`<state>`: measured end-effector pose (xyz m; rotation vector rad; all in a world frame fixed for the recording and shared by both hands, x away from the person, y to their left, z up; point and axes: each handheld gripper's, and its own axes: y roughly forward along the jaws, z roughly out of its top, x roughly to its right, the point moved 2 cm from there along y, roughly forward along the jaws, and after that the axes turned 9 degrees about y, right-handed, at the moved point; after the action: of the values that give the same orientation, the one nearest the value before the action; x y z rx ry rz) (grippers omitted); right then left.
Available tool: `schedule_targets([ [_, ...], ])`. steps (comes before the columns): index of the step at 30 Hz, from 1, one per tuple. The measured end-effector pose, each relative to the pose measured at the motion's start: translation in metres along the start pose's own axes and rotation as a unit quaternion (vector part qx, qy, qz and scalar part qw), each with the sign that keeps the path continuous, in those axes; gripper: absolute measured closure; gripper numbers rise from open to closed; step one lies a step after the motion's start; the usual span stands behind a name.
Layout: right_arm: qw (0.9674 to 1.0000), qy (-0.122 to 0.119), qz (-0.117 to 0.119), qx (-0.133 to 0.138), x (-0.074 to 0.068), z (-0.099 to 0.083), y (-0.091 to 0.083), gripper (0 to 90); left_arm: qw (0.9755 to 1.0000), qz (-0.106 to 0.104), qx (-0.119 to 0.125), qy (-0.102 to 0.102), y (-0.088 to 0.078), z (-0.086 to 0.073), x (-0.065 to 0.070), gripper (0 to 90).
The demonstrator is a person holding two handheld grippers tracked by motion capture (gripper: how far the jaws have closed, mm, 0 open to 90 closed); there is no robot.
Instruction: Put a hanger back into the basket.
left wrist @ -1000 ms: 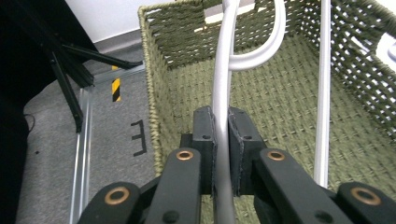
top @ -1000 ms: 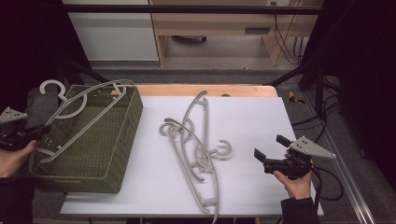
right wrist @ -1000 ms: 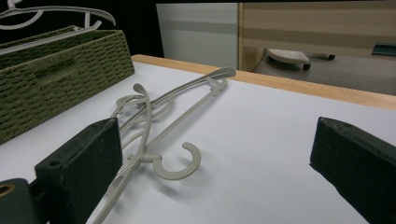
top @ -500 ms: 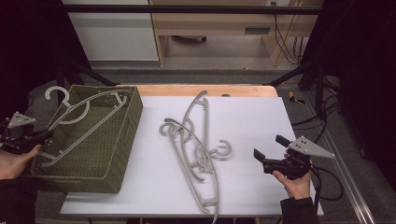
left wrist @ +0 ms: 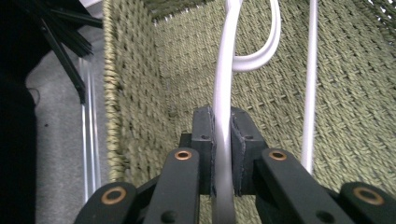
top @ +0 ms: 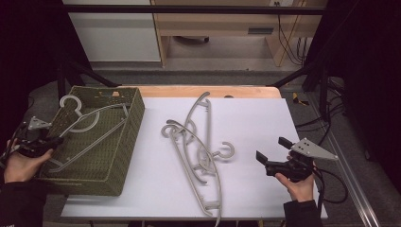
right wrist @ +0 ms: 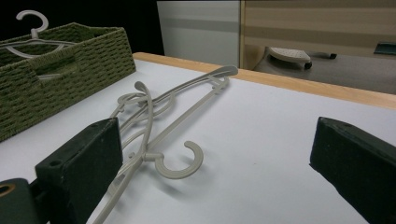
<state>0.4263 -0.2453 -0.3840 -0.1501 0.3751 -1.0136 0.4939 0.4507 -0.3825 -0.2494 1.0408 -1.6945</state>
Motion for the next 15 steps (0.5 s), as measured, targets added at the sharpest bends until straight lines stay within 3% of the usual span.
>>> schedule_targets([
  [3,1.0,0.0,0.002,0.0,0.0,0.0,0.0,2.8,0.9999,-0.004,-0.011,-0.01,0.002,0.0,-0.001,80.7],
  [7,1.0,0.0,0.001,-0.001,-0.001,0.0,0.0,2.7,0.9995,-0.01,0.001,-0.029,-0.004,-0.001,-0.003,75.4],
  [10,1.0,-0.001,0.004,-0.004,-0.001,0.0,0.001,2.7,0.9995,-0.007,0.013,-0.028,-0.011,0.0,0.0,71.6],
  [13,1.0,-0.001,0.004,-0.004,-0.001,-0.001,0.001,2.7,0.9981,-0.012,0.045,-0.041,-0.022,0.004,0.004,65.1],
  [15,1.0,0.001,0.004,-0.004,-0.001,0.0,0.0,2.8,0.9948,-0.018,0.085,-0.053,-0.031,0.009,0.009,59.1],
])
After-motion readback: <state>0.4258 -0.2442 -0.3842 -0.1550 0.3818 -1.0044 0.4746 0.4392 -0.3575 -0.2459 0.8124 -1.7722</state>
